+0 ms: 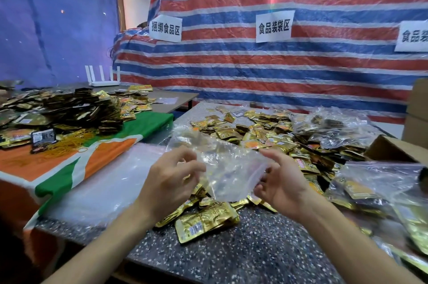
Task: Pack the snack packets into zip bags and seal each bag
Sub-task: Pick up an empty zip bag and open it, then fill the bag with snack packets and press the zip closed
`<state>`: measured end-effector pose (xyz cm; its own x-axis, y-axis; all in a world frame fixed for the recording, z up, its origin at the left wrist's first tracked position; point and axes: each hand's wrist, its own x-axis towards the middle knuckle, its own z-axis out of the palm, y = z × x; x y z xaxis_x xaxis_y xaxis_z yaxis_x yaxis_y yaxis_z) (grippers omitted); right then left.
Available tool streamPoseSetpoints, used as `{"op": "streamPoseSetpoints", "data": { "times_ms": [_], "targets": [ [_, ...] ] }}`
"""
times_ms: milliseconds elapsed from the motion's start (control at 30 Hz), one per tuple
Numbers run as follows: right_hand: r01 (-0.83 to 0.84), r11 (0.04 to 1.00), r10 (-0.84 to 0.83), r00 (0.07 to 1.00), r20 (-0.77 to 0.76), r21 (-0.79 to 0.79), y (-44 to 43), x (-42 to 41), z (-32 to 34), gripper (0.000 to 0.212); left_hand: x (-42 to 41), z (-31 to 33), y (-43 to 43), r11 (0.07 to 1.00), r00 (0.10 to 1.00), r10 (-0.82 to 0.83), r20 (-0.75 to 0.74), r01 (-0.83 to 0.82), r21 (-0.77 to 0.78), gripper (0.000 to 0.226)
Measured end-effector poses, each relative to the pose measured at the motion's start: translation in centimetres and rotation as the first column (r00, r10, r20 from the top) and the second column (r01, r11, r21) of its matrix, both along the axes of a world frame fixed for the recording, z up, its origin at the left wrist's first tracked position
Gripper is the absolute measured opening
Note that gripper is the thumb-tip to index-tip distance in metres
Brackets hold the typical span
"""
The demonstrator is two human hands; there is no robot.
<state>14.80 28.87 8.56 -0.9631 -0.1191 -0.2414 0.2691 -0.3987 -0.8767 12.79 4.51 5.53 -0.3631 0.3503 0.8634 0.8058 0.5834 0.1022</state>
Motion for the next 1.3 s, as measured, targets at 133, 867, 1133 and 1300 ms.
{"op": "streamPoseSetpoints", "data": {
  "times_ms": [133, 867, 1133, 1300],
  "targets": [
    [-0.010, 1.000, 0.010, 1.000, -0.022, -0.005, 3.4, 2.2, 0.3, 0.030, -0.3, -0.9, 1.5, 0.999, 0.998, -0.013, 0.055, 0.016, -0.047, 0.013],
    [0.286, 0.764, -0.131, 0.946, -0.295, 0.579, 8.6, 6.6, 0.7, 0.023, 2.3, 2.7, 12.1, 0.881, 0.342, -0.424, 0.839, -0.058, 0.469, 0.025],
    [0.110, 0.554, -0.067, 0.994, -0.087, 0.825, 8.9, 5.6, -0.4, 0.018, 2.8, 2.3, 13.0, 0.972, 0.355, -0.233, 0.905, 0.065, 0.225, 0.013],
    [0.188, 0.720, -0.113, 0.981, -0.155, 0.668, 8.1, 5.1, -0.2, 0.016, 1.5, 2.3, 12.3, 0.941, 0.172, -0.337, 0.926, 0.054, 0.333, 0.021]
  ]
}}
